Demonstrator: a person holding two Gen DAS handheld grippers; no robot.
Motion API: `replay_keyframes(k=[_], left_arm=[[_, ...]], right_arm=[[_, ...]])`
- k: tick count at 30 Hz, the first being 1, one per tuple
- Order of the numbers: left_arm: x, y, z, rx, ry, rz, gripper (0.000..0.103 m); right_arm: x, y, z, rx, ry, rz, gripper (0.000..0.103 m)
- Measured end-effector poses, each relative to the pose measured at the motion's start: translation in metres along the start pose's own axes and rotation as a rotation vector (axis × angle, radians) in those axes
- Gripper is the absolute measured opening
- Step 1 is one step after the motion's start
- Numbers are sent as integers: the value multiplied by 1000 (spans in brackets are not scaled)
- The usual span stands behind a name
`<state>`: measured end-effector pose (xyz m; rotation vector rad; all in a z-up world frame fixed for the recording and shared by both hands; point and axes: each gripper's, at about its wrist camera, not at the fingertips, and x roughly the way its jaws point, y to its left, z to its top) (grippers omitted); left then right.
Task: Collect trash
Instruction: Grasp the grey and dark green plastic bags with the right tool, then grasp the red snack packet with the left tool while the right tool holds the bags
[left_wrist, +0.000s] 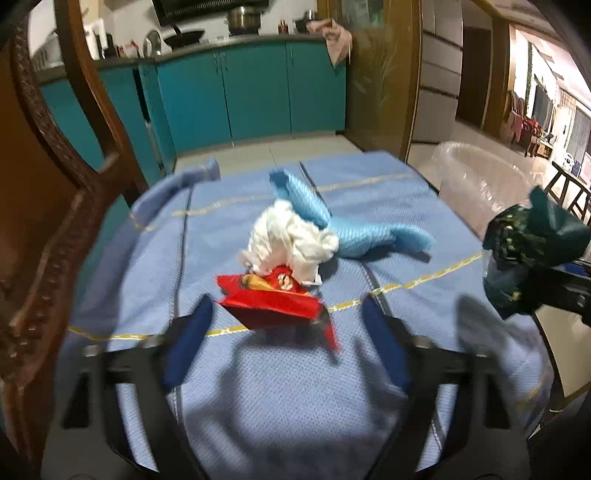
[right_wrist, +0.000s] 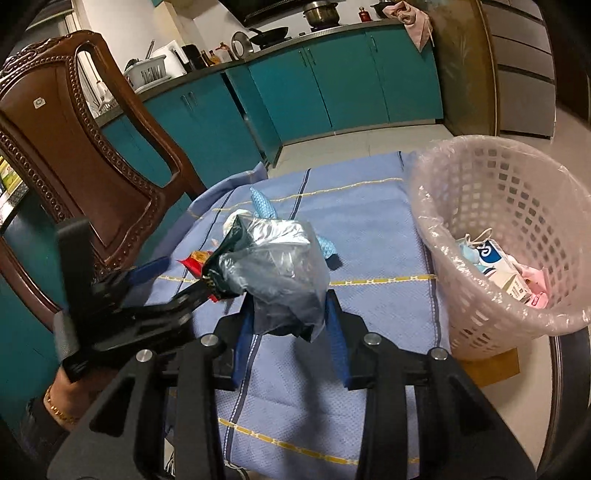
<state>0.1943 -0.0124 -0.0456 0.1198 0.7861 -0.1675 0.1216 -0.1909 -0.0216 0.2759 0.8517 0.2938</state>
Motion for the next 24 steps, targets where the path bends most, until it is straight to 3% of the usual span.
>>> replay_keyframes(k=[1,4,9,17,24], left_arm=[[3,2,-1,-6,12,-8,55],[0,11,-3,-44,15,-22,55],[-40,16,-10,-74,-18,-64,54],[-124,18,-34,-135,-199,-39,54],[-119,13,-35,-129,-179,-35,54]], right_arm=[[-1,0,-1,-5,4,0,37],[-1,4,-2,-22,10,2,37],[-3,2,-1,-21,6,6,37],[-29,14,-17,-63,-62,-10,37],[-38,20,-29,-89,-85,-44,37]])
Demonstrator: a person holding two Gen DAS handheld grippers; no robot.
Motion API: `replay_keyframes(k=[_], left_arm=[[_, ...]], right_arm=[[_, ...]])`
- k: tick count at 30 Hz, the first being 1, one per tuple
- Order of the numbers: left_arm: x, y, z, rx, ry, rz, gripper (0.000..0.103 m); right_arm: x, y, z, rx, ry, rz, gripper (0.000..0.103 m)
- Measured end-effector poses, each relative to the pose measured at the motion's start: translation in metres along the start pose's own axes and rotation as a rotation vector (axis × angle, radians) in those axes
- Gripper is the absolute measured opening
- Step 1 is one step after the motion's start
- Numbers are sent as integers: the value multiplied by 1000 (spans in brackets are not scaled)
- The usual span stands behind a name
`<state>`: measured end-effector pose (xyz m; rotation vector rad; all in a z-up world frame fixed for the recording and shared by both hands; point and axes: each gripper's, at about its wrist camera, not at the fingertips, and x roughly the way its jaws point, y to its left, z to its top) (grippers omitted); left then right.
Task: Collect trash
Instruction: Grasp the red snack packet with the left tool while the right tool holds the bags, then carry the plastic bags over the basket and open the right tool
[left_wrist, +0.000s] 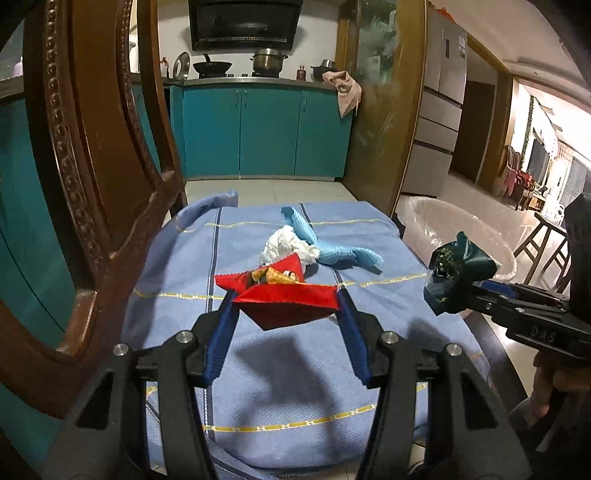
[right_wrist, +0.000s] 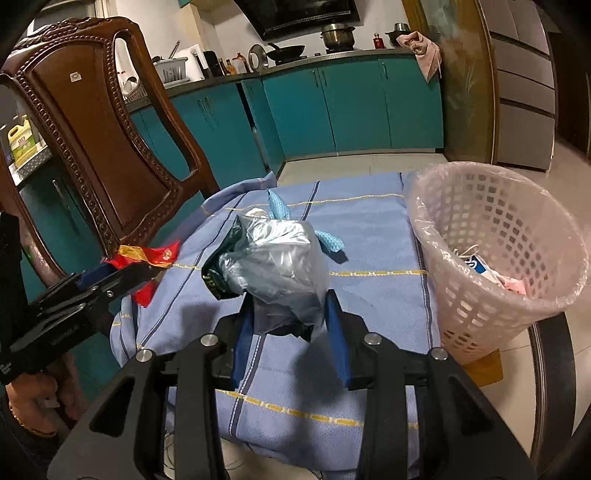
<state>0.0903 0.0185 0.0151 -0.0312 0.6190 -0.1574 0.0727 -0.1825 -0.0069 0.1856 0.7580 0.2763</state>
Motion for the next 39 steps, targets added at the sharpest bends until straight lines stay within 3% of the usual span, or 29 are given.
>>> replay_keyframes(k=[22,25,27,32,35,36,37,39], left_arm=[[3,2,-5,-6,21,6,55],[3,2,-5,-8,19,6,55],[4,3,-5,-9,19,7,55],[4,5,-5,-20,19,7,55],[5,5,-6,-19,20,4,55],[6,4,-6,-15,24,6,55],[7,3,-6,-12,27,6,55],[7,2,-7,-9,31,5,55]], right_arm=[[7,4,-1,-25,33,0,37],[-4,-3,6,-14,-31,-19,37],[-19,-16,19,17,-123,-50,37],[-56,-77,53,124,-363,-258,38],[-46,-117,62,201,-359,-349,42],[-33,-134,62,232,-319,-379,59],[-23,-150,59,275,-279,-398,66],[-21,-176,53,405,-251,-382,67]])
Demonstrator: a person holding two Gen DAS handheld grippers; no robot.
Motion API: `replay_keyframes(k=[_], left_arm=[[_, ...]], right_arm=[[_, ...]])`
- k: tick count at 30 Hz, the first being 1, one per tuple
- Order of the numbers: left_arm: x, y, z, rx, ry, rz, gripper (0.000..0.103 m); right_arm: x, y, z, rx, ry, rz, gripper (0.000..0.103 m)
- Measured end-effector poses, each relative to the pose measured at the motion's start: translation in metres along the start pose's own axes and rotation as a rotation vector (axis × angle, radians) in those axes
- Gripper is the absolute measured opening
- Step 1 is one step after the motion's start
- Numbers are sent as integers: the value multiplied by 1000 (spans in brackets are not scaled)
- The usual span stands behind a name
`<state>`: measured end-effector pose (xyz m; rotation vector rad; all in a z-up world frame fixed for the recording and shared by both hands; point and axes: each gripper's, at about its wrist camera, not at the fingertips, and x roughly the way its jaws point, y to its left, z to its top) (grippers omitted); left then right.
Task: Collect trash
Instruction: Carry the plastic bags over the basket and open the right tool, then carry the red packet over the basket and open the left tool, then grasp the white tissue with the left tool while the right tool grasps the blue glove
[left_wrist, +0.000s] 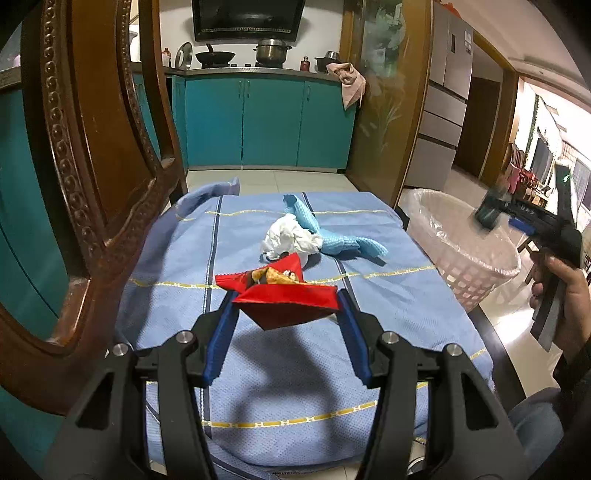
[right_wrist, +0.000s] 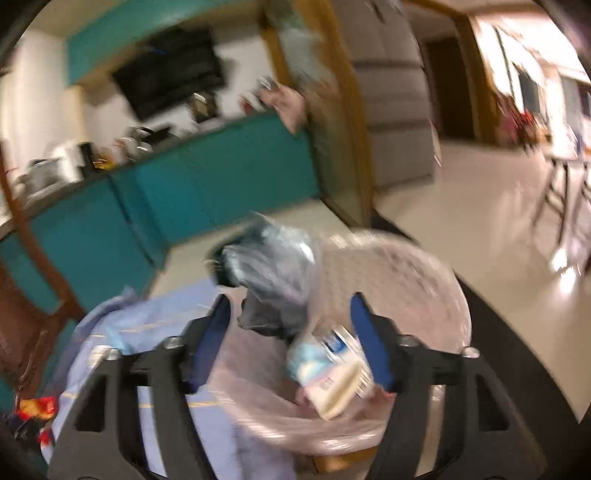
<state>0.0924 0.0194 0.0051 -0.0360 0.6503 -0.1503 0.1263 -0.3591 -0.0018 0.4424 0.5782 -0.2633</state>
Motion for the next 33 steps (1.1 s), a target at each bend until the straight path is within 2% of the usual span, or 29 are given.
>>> replay_keyframes(k=[1,3,6,8,12,15,17,19,20,21,23,26,33], left_arm=[[0,0,0,2,0,-2,55],[1,-2,-1,7,1,-3,55],[1,-8,-3,24,7,-25,55],[1,-19,-2,45,5,-59,55],[7,-66,18,85,9,-195,55],[17,-115,50,110,0,-319,55],[31,-160,82,125,-9,-425,55],[49,-200,105,159,-14,-471,65],[57,-215,110,187,-15,-463,92],[69,-229,114,218,-11,-402,100],[84,-236,113,238,7,-313,100],[83,-210,98,219,0,-270,100],[38,-81,59,103,-75,-58,100]], right_arm=[[-6,-10,2,75,-10,38,67],[-31,-23,3,159,-94,91,79],[-74,-40,-5,264,-258,92,95],[-86,-48,-7,302,-299,82,96],[-93,-54,-9,330,-337,53,96],[-102,-52,-12,346,-387,39,96],[-109,-53,-15,354,-410,33,96],[-115,-55,-18,360,-433,27,96],[-117,-56,-19,357,-442,25,96],[-117,-55,-19,346,-443,25,96],[-116,-53,-18,313,-428,29,96],[-106,-42,-16,251,-366,41,96],[-74,15,-25,22,-167,116,96]])
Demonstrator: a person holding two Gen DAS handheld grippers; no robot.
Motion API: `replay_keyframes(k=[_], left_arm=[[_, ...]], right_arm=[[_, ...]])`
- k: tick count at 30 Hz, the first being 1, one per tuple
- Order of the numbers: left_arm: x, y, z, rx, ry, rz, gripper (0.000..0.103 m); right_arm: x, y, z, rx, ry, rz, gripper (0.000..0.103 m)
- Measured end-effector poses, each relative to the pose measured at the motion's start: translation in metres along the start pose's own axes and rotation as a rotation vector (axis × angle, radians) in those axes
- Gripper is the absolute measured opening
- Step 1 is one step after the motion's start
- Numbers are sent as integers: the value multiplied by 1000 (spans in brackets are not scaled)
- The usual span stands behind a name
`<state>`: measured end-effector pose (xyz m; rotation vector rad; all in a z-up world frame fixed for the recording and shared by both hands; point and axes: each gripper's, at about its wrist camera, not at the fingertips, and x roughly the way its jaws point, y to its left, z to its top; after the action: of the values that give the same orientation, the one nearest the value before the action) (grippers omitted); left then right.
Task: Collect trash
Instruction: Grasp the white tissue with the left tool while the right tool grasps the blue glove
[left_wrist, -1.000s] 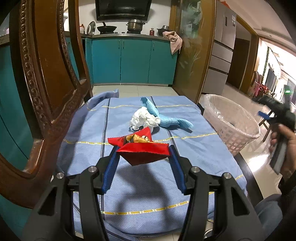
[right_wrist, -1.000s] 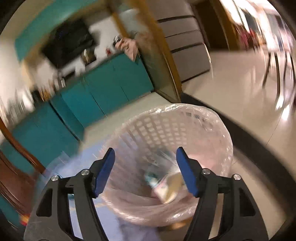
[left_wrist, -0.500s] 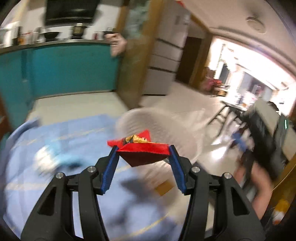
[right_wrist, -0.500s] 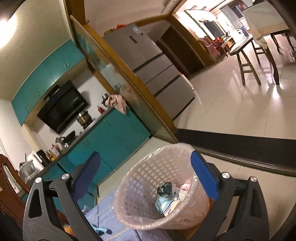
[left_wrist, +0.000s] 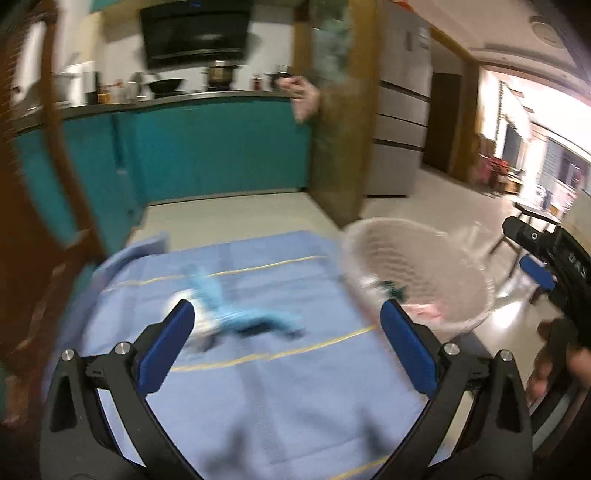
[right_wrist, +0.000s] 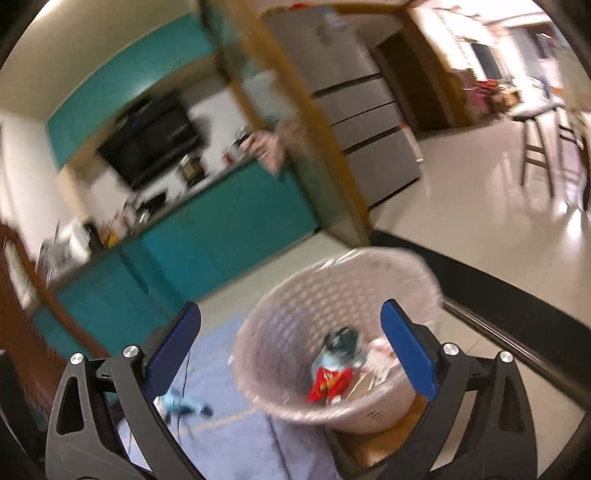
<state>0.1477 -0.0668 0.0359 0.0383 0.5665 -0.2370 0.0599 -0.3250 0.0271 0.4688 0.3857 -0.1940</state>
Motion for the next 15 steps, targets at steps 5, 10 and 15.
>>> replay_keyframes(k=[5,10,15], left_arm=[[-27,54,-27,-68,-17,93,100],[-23,62,-45,-62,55,120,100],[-20,51,-49,-54,86,89,100]], right_arm=[[19,57,-28,-232,152,92,96],[19,89,-57,-342,265,154,96],[16,110,-70,-427,284,157,96]])
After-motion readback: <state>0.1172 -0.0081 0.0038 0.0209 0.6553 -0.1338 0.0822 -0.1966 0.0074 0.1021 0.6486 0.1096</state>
